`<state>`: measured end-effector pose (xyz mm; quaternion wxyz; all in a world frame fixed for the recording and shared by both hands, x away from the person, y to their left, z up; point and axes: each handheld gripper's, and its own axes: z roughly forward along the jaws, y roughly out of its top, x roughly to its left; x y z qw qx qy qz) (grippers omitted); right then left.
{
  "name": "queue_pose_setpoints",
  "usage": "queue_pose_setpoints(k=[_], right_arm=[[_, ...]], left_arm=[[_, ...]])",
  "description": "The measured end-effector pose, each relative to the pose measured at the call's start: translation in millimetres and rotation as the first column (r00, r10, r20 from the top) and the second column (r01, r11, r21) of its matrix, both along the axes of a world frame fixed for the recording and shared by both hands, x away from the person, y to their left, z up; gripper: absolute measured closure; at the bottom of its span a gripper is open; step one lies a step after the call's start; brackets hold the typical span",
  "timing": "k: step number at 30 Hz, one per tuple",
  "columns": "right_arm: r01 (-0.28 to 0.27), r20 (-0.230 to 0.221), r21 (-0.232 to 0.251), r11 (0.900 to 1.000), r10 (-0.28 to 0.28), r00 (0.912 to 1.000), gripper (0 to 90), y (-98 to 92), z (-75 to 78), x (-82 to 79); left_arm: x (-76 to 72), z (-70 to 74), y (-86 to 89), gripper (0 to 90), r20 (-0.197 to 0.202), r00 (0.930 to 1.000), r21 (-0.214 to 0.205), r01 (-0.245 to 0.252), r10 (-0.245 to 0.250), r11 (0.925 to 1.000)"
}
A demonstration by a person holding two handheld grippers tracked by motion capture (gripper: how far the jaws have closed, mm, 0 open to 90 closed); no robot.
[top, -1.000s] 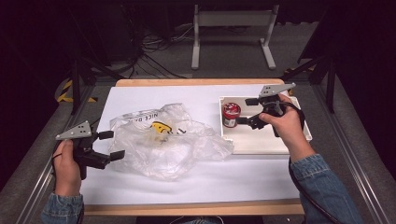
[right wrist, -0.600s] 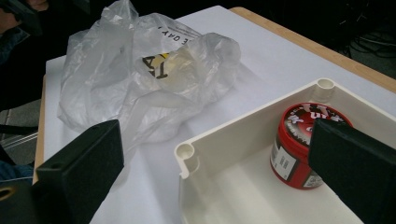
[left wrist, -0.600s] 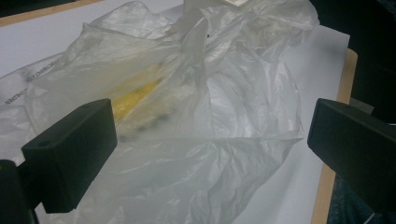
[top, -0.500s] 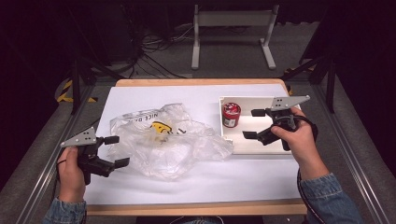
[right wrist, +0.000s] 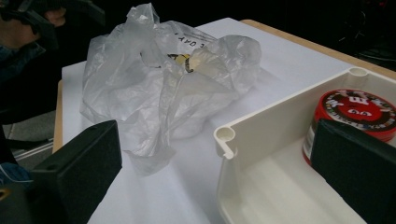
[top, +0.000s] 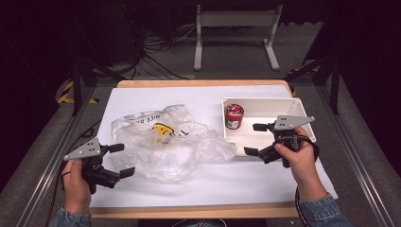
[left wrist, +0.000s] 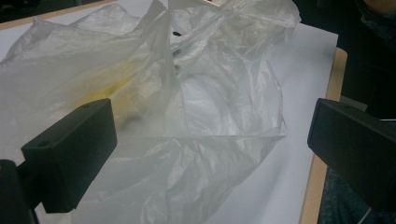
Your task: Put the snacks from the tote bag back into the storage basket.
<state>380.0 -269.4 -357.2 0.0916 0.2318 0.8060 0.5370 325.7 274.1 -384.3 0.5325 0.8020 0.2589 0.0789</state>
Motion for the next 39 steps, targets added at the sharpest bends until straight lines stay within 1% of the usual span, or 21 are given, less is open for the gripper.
queue_pose_setpoints(k=[1,3,5,6,7,9,12,15,17,19,20,23,24,26,28,31,32,34,37,39], right_arm=[[0.001,-0.011,-0.006,1.0000,-0.001,0.9999,2.0,1.2,-4.1,-0.8],[0.001,-0.014,-0.008,1.0000,-0.001,0.9999,2.0,1.6,-5.9,-1.4],[0.009,-0.016,-0.015,0.9998,-0.009,0.9998,2.0,3.8,-9.9,-3.9],[0.009,-0.013,-0.020,0.9998,-0.010,0.9999,2.1,4.6,-10.8,-4.6],[0.007,-0.001,-0.026,0.9996,-0.007,1.0000,2.4,5.2,-12.0,-6.2],[0.009,0.012,-0.008,0.9999,-0.009,0.9999,2.4,5.3,-15.4,-7.9],[0.002,-0.006,0.002,1.0000,-0.001,1.0000,1.7,5.5,-19.9,-8.1],[-0.020,-0.028,-0.021,0.9996,0.019,0.9994,1.4,7.2,-31.7,-8.2],[-0.035,-0.044,-0.023,0.9991,0.034,0.9984,1.3,8.0,-37.5,-8.3],[-0.048,-0.046,-0.025,0.9985,0.047,0.9978,1.1,7.6,-42.8,-8.0],[-0.049,-0.046,-0.028,0.9984,0.048,0.9978,1.0,7.3,-45.9,-7.8],[-0.041,-0.042,-0.023,0.9989,0.040,0.9983,0.5,6.3,-53.0,-7.9],[-0.040,-0.042,-0.026,0.9989,0.038,0.9984,0.5,6.3,-55.5,-8.3],[-0.037,-0.046,-0.035,0.9987,0.035,0.9983,0.5,6.6,-59.7,-8.8],[-0.030,-0.053,-0.030,0.9991,0.029,0.9982,0.5,7.2,-64.4,-8.9],[-0.028,-0.063,-0.052,0.9983,0.024,0.9977,0.8,9.8,-69.5,-9.5],[-0.027,-0.068,-0.060,0.9978,0.023,0.9974,1.5,10.5,-70.5,-9.7],[-0.030,-0.094,-0.071,0.9970,0.023,0.9953,3.3,12.2,-72.8,-10.2],[-0.024,-0.093,-0.089,0.9958,0.016,0.9955,3.0,13.7,-72.7,-12.8],[-0.023,-0.088,-0.086,0.9960,0.016,0.9960,2.9,14.1,-72.7,-13.3]], left_arm=[[-3.4,-4.4,1.0,2.1,0.001,1.0000,-0.018,0.007,-0.007,0.9998],[-4.1,-6.3,1.8,2.1,-0.002,0.9999,-0.022,0.010,-0.010,0.9997],[-4.6,-10.0,3.2,2.1,-0.005,1.0000,-0.027,0.002,-0.002,0.9996],[-4.2,-11.1,3.5,2.1,-0.003,1.0000,-0.029,0.000,0.000,0.9996],[-4.1,-13.3,3.5,2.1,-0.017,0.9999,-0.031,0.000,0.000,0.9995],[-3.3,-14.7,2.9,2.1,-0.013,0.9999,-0.027,0.003,-0.004,0.9996],[-3.4,-15.7,1.9,2.2,-0.004,1.0000,-0.012,0.003,-0.003,0.9999],[-3.4,-16.5,1.3,2.1,0.008,0.9999,-0.012,0.012,-0.012,0.9999],[-3.3,-18.0,0.2,2.1,0.002,0.9999,-0.014,0.012,-0.012,0.9998],[-1.5,-19.9,-0.1,2.1,0.002,0.9999,-0.012,0.016,-0.016,0.9998],[-1.5,-20.7,-0.6,2.2,-0.003,0.9999,-0.017,0.014,-0.014,0.9998],[-0.6,-22.8,-1.3,2.1,0.002,0.9998,-0.020,0.018,-0.018,0.9996],[-0.5,-23.3,-1.2,2.1,-0.003,0.9998,-0.019,0.020,-0.020,0.9996],[0.5,-25.5,-1.3,2.1,-0.008,0.9998,-0.025,0.019,-0.019,0.9995],[1.9,-28.1,-0.7,2.1,-0.010,0.9997,-0.031,0.021,-0.021,0.9993],[3.0,-32.0,-0.5,2.1,-0.010,0.9998,-0.037,0.019,-0.019,0.9991],[3.3,-32.8,-0.5,2.1,-0.008,0.9998,-0.033,0.020,-0.020,0.9993],[4.2,-34.6,-1.0,2.0,-0.010,0.9997,-0.030,0.023,-0.023,0.9993],[5.3,-36.6,-1.3,2.0,-0.015,0.9998,-0.020,0.015,-0.015,0.9997],[5.5,-36.9,-1.4,2.0,-0.014,0.9998,-0.019,0.015,-0.015,0.9997]])
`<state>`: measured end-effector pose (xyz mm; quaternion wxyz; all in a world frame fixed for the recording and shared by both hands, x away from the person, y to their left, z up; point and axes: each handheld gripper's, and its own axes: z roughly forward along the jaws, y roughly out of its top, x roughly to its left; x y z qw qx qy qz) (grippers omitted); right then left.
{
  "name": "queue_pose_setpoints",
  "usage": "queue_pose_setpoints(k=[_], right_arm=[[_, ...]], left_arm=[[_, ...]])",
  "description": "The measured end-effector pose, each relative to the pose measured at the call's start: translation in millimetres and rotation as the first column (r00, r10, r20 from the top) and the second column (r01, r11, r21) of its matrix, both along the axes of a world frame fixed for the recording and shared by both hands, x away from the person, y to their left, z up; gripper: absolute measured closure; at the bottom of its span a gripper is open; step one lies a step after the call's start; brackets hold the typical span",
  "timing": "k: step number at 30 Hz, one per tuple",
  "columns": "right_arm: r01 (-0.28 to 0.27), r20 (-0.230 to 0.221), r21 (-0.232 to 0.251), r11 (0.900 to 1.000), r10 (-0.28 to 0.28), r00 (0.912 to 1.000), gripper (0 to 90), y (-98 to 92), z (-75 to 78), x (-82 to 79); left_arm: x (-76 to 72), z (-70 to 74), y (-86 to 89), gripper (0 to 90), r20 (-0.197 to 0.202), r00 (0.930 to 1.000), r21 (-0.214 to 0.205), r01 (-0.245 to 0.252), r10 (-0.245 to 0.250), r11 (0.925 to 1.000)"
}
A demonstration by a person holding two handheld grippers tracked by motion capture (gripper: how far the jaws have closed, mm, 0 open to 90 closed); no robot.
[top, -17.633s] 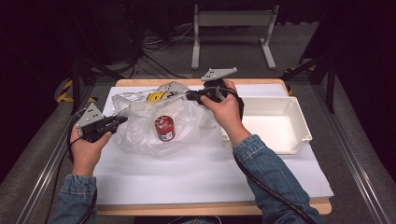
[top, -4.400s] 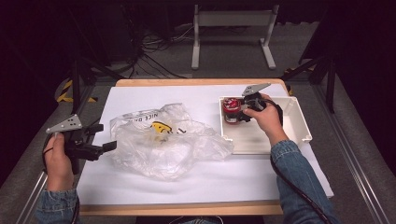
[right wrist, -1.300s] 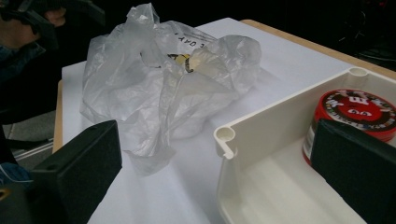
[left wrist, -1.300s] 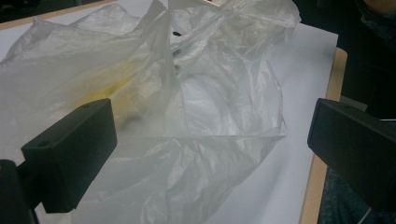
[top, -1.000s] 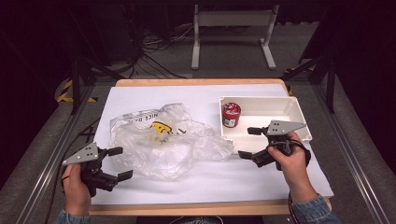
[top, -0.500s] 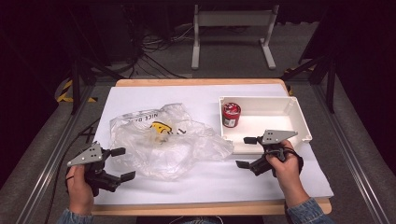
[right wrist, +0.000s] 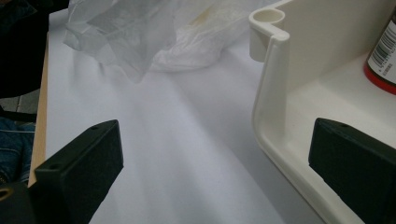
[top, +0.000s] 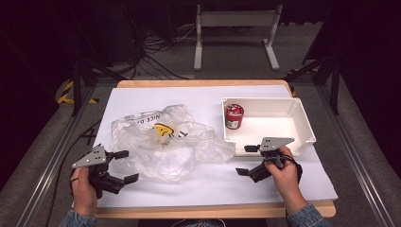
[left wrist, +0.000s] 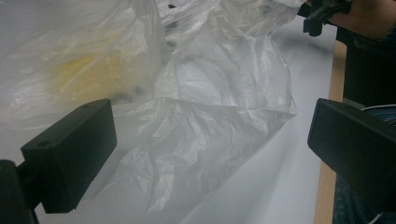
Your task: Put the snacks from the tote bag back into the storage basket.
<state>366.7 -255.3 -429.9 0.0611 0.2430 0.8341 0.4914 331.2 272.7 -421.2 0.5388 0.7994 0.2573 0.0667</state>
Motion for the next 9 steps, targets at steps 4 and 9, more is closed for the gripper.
queue_pose_setpoints(k=[4,9], right_arm=[[0.007,-0.009,-0.011,0.9999,-0.007,0.9999,2.8,-0.8,-3.6,0.8],[0.019,-0.012,-0.012,0.9997,-0.019,0.9997,2.8,-2.4,-6.5,1.9]], left_arm=[[0.1,-1.2,-0.9,2.0,0.006,1.0000,0.015,-0.006,0.006,0.9999],[0.0,-2.2,-1.6,2.0,0.006,0.9999,0.015,-0.010,0.010,0.9998]])
